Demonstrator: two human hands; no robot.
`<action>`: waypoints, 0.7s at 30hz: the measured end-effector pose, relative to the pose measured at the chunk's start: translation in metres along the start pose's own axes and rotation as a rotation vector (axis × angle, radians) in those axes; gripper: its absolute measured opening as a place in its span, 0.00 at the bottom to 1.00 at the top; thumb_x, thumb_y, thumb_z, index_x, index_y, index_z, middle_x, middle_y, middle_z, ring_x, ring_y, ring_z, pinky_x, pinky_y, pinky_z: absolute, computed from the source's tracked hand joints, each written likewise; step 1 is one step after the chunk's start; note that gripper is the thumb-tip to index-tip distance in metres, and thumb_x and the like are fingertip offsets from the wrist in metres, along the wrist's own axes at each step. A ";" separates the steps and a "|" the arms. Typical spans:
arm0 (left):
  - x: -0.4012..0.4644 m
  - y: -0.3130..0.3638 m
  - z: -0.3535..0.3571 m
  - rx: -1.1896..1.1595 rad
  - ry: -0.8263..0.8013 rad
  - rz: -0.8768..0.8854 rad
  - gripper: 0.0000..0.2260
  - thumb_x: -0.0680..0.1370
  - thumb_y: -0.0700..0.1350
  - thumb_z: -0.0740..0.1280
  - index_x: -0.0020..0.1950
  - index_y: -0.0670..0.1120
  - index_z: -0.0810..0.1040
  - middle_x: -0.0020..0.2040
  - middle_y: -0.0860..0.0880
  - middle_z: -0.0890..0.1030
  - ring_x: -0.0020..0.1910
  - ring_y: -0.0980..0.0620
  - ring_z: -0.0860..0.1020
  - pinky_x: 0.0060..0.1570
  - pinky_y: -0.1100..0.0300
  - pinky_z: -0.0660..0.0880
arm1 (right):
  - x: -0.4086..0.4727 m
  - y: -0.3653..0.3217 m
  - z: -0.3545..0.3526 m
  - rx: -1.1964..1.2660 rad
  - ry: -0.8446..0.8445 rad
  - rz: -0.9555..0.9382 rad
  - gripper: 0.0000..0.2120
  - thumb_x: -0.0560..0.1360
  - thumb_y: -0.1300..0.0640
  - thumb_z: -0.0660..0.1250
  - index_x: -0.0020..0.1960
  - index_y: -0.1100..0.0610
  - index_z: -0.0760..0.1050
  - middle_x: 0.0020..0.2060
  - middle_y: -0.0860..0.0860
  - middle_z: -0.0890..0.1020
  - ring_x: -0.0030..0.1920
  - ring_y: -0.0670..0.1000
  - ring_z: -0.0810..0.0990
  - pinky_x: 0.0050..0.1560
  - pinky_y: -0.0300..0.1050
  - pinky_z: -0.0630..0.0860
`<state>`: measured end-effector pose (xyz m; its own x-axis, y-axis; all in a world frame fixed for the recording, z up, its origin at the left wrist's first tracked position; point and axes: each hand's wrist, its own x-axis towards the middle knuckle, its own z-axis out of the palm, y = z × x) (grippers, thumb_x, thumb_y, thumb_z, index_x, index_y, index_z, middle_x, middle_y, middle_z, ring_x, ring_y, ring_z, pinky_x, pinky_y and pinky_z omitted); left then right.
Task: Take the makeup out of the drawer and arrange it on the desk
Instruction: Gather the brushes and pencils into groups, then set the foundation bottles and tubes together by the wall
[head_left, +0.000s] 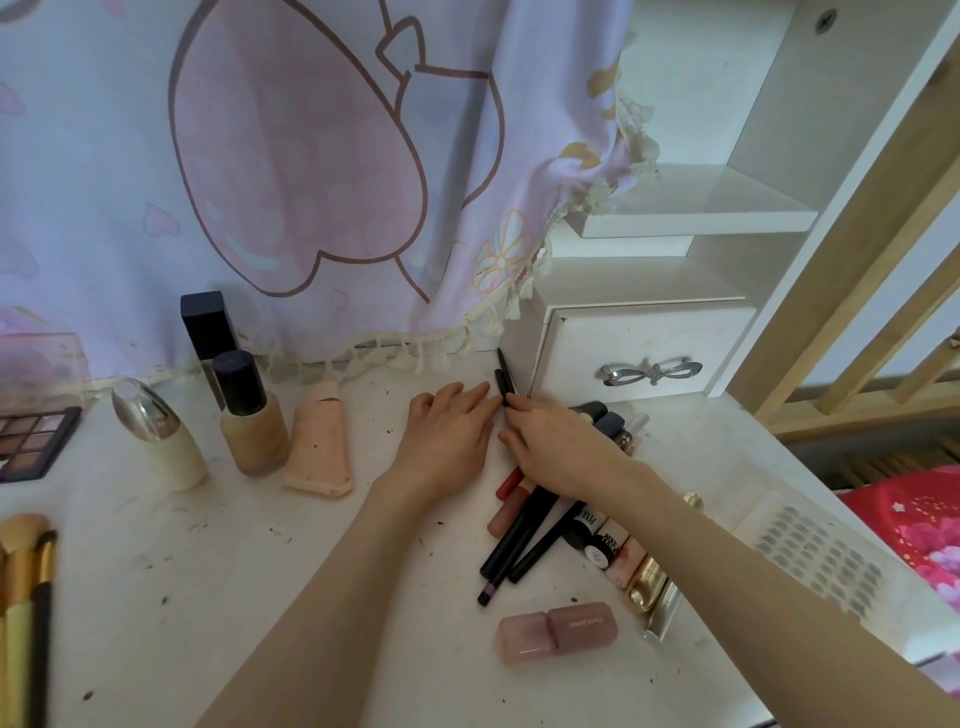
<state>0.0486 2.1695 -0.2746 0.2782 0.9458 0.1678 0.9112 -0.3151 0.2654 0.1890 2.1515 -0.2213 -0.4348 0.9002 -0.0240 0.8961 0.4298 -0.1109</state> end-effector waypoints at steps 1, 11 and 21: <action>-0.001 0.000 0.000 0.004 -0.005 -0.001 0.20 0.82 0.48 0.47 0.75 0.53 0.56 0.76 0.53 0.56 0.74 0.50 0.52 0.65 0.56 0.45 | -0.001 0.000 -0.001 0.019 0.005 0.004 0.19 0.81 0.53 0.52 0.68 0.61 0.67 0.73 0.53 0.63 0.69 0.53 0.67 0.64 0.44 0.65; -0.040 0.007 -0.045 -0.303 -0.026 -0.020 0.17 0.81 0.44 0.55 0.71 0.47 0.67 0.71 0.49 0.67 0.68 0.52 0.67 0.64 0.66 0.60 | -0.018 -0.013 -0.024 0.156 0.188 -0.026 0.18 0.81 0.53 0.56 0.68 0.58 0.69 0.67 0.52 0.72 0.65 0.52 0.71 0.62 0.42 0.64; -0.141 -0.051 -0.141 -0.304 0.538 -0.078 0.08 0.77 0.37 0.64 0.51 0.45 0.81 0.42 0.53 0.77 0.37 0.61 0.73 0.40 0.76 0.66 | -0.007 -0.123 -0.016 0.406 0.197 -0.170 0.13 0.79 0.56 0.58 0.56 0.59 0.78 0.53 0.55 0.81 0.52 0.54 0.78 0.56 0.47 0.71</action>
<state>-0.0800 2.0413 -0.1780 -0.0498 0.8198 0.5705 0.7733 -0.3299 0.5415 0.0831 2.0929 -0.1915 -0.5113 0.8327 0.2125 0.6895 0.5451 -0.4769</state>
